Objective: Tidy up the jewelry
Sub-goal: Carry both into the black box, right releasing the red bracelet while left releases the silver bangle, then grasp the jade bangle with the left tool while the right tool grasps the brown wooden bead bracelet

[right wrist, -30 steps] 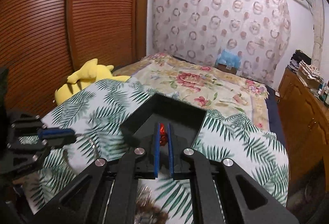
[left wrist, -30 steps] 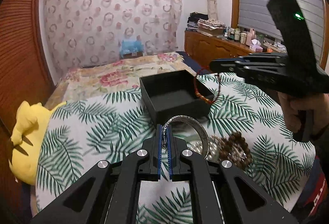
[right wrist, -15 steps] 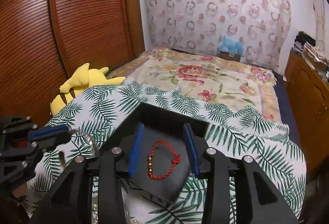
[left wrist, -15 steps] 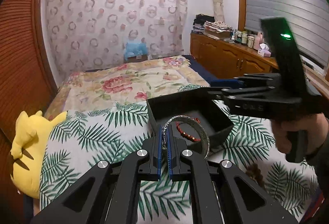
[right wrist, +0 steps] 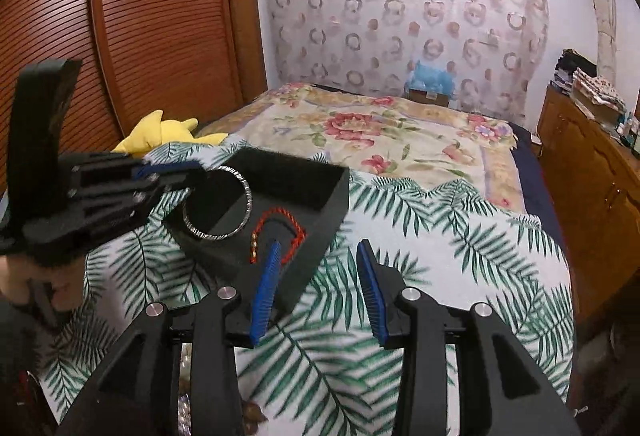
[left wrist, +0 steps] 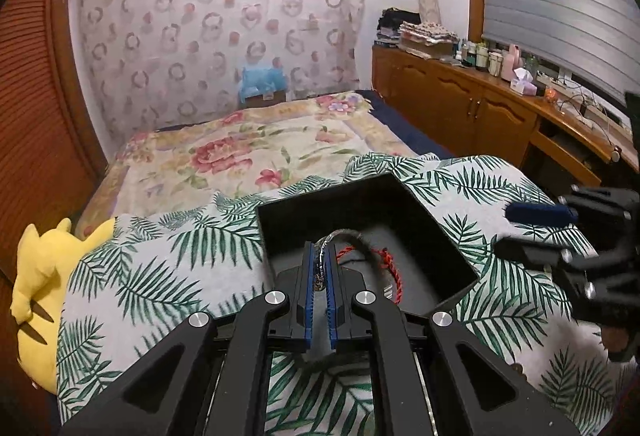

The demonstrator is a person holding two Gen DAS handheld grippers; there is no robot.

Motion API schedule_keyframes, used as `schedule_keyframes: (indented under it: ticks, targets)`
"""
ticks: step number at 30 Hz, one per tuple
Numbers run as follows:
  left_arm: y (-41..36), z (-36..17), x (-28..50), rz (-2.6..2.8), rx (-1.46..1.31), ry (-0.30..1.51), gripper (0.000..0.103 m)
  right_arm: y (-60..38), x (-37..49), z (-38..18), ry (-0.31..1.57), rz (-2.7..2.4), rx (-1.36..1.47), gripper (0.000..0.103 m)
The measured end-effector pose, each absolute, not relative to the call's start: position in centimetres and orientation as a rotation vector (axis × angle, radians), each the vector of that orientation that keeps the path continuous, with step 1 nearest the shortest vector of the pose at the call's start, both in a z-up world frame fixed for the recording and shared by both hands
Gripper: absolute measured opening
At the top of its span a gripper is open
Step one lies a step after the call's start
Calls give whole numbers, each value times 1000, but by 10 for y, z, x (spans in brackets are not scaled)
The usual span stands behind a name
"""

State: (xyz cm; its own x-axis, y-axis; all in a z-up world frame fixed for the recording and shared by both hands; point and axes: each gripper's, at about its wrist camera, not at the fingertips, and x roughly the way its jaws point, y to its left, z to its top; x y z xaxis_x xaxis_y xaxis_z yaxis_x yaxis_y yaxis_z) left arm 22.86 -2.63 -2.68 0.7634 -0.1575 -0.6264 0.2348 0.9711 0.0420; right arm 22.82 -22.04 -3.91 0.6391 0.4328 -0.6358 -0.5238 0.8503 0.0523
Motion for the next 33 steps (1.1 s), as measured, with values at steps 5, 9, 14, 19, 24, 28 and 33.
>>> schedule_keyframes:
  ticks: [5, 9, 14, 19, 24, 28, 33]
  targets:
    - [-30, -29, 228, -198, 141, 673, 7, -228, 218, -51, 706, 548, -152, 42]
    - [-26, -28, 207, -202, 144, 654, 25, -230, 204, -59, 718, 557, -156, 42]
    - [-17, -30, 171, -223, 144, 654, 32, -235, 185, -70, 751, 582, -140, 42]
    - [-7, -42, 144, -235, 121, 695, 37, -237, 169, -81, 791, 610, -131, 42]
    - [-3, -59, 131, -237, 112, 734, 38, -233, 163, -89, 824, 633, -161, 42]
    - [-3, -67, 126, -248, 101, 758, 43, -227, 161, -94, 838, 640, -206, 37]
    - [-3, -72, 127, -257, 82, 780, 43, -222, 156, -93, 822, 554, -268, 22]
